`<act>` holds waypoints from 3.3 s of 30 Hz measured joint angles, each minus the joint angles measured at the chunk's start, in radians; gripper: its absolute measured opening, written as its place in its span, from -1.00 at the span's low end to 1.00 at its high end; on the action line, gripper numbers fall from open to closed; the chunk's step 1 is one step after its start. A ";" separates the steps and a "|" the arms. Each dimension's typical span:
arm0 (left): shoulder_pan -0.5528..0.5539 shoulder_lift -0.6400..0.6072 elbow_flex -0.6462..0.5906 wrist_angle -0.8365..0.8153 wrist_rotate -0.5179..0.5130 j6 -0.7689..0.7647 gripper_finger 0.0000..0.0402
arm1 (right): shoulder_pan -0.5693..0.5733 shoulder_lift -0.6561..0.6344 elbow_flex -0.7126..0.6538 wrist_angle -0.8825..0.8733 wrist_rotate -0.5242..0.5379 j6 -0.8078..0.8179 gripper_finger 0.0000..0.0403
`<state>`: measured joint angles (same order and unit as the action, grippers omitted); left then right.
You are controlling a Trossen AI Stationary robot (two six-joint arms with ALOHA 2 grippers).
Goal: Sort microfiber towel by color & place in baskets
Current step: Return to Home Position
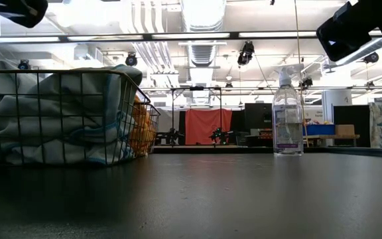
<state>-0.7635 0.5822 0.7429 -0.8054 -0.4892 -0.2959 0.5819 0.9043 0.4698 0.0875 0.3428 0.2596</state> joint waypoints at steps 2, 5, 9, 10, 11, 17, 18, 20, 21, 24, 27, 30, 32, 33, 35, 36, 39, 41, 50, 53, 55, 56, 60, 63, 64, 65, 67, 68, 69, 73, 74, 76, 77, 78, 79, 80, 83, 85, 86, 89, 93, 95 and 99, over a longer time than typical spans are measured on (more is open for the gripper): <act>0.000 -0.018 0.000 -0.002 0.000 0.008 -0.55 | 0.000 0.000 -0.001 0.000 0.000 0.000 -0.45; 0.000 -0.063 -0.001 -0.003 0.000 0.015 -0.56 | 0.000 0.000 -0.001 0.000 0.000 -0.001 -0.45; 0.000 -0.133 -0.001 -0.003 0.003 0.019 -0.58 | 0.000 0.000 -0.001 0.000 0.000 -0.002 -0.45; 0.000 -0.150 -0.001 0.000 0.015 0.023 -0.58 | 0.000 0.000 -0.001 0.000 0.000 -0.002 -0.45; 0.000 -0.165 -0.001 0.004 0.039 0.027 -0.58 | 0.000 0.000 -0.001 0.000 0.000 -0.002 -0.45; 0.000 -0.218 -0.001 0.023 0.143 0.067 -0.58 | 0.000 0.000 -0.001 0.000 0.000 -0.001 -0.45; 0.000 -0.226 -0.001 0.023 0.154 0.074 -0.58 | 0.000 0.000 -0.001 0.000 0.000 -0.001 -0.45; 0.000 -0.245 -0.001 0.023 0.169 0.082 -0.58 | 0.000 0.000 -0.001 0.000 0.000 -0.001 -0.45; 0.000 -0.255 -0.001 0.024 0.170 0.083 -0.58 | 0.000 0.000 -0.001 0.000 0.000 -0.001 -0.45; 0.000 -0.288 -0.001 0.024 0.170 0.082 -0.58 | 0.000 0.000 -0.001 0.000 0.000 0.001 -0.45; 0.000 -0.317 -0.001 0.024 0.168 0.081 -0.58 | 0.000 0.000 -0.001 0.000 0.000 0.002 -0.45; 0.000 -0.345 -0.001 0.024 0.168 0.081 -0.58 | 0.000 0.000 -0.001 0.000 0.000 0.002 -0.45; 0.000 -0.368 -0.001 0.024 0.168 0.079 -0.58 | 0.000 0.000 -0.001 0.000 0.000 0.002 -0.45; 0.000 -0.382 -0.001 0.024 0.168 0.079 -0.58 | 0.000 0.000 -0.001 -0.001 0.000 0.002 -0.45; 0.000 -0.411 -0.001 0.024 0.168 0.079 -0.58 | 0.000 0.000 -0.002 -0.001 0.000 0.002 -0.45; 0.000 -0.427 -0.001 0.024 0.167 0.078 -0.58 | 0.000 0.000 -0.002 -0.001 0.000 0.002 -0.45; 0.000 -0.467 -0.001 0.027 0.159 0.067 -0.58 | 0.000 0.000 -0.002 -0.001 0.000 0.010 -0.45; 0.000 -0.484 0.000 0.028 0.152 0.057 -0.58 | 0.000 0.000 -0.002 -0.001 0.000 0.015 -0.45; 0.000 -0.514 0.016 0.029 0.138 0.043 -0.58 | 0.000 0.000 -0.002 0.000 0.003 0.031 -0.45; 0.000 -0.513 0.016 0.029 0.138 0.043 -0.58 | 0.000 0.000 -0.002 0.000 0.028 0.040 -0.45; 0.000 -0.511 0.016 0.029 0.138 0.043 -0.58 | 0.000 0.000 -0.002 0.000 0.047 0.052 -0.45; 0.000 -0.509 0.016 0.029 0.138 0.043 -0.58 | 0.000 0.000 -0.002 0.000 0.052 0.059 -0.45; 0.000 -0.503 0.016 0.030 0.138 0.043 -0.58 | 0.000 0.000 -0.002 0.000 0.053 0.082 -0.45; 0.000 -0.500 0.016 0.032 0.138 0.045 -0.58 | 0.000 0.000 -0.002 0.000 0.053 0.081 -0.45; 0.000 -0.501 0.016 0.036 0.137 0.045 -0.58 | 0.000 0.000 -0.002 0.000 0.053 0.076 -0.45; 0.000 -0.502 0.016 0.044 0.137 0.045 -0.58 | 0.000 0.000 -0.002 0.000 0.053 0.067 -0.45; 0.000 -0.503 0.016 0.059 0.138 0.042 -0.58 | 0.000 0.000 -0.002 -0.001 0.053 0.051 -0.45; 0.000 -0.505 0.016 0.066 0.139 0.040 -0.58 | 0.000 0.000 -0.002 -0.001 0.053 0.041 -0.45; 0.000 -0.510 0.016 0.069 0.143 0.031 -0.58 | 0.000 0.000 -0.002 -0.001 0.053 0.038 -0.45; 0.000 -0.530 0.013 0.103 0.279 0.030 -0.58 | 0.000 0.000 -0.002 -0.002 0.053 0.040 -0.45; 0.000 -0.537 0.009 0.121 0.319 0.039 -0.58 | 0.000 0.000 -0.002 -0.002 0.053 0.045 -0.45; 0.000 -0.554 -0.002 0.174 0.412 0.073 -0.58 | 0.000 0.000 -0.002 -0.004 0.052 0.055 -0.45; 0.000 -0.563 -0.011 0.205 0.462 0.091 -0.58 | 0.000 0.000 -0.002 -0.004 0.052 0.055 -0.45; 0.000 -0.573 -0.021 0.231 0.506 0.106 -0.58 | 0.000 0.000 -0.002 -0.004 0.052 0.055 -0.45; 0.000 -0.582 -0.035 0.261 0.548 0.120 -0.58 | 0.000 0.000 -0.002 -0.004 0.052 0.055 -0.45; 0.000 -0.582 -0.045 0.284 0.586 0.128 -0.58 | 0.000 0.000 -0.002 -0.004 0.052 0.055 -0.45; 0.000 -0.580 -0.076 0.315 0.631 0.125 -0.58 | 0.000 0.000 -0.002 -0.004 0.052 0.057 -0.45; 0.000 -0.580 -0.110 0.358 0.630 0.120 -0.58 | 0.000 0.000 -0.002 -0.005 0.052 0.063 -0.45; 0.000 -0.580 -0.131 0.383 0.631 0.120 -0.58 | 0.000 0.000 -0.002 -0.005 0.052 0.067 -0.45; 0.000 -0.582 -0.192 0.455 0.631 0.120 -0.58 | 0.000 0.000 -0.002 -0.009 0.051 0.077 -0.45; 0.000 -0.579 -0.274 0.551 0.631 0.119 -0.58 | 0.000 0.000 -0.002 -0.008 0.051 0.081 -0.45; 0.000 -0.580 -0.315 0.607 0.631 0.119 -0.58 | 0.000 0.000 -0.002 -0.008 0.052 0.082 -0.45; 0.000 -0.579 -0.385 0.680 0.631 0.097 -0.58 | 0.000 0.000 -0.002 -0.008 0.052 0.082 -0.45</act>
<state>-0.7631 0.0035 0.3576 -0.1257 0.1417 -0.1991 0.5823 0.9047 0.4679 0.0799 0.3946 0.3412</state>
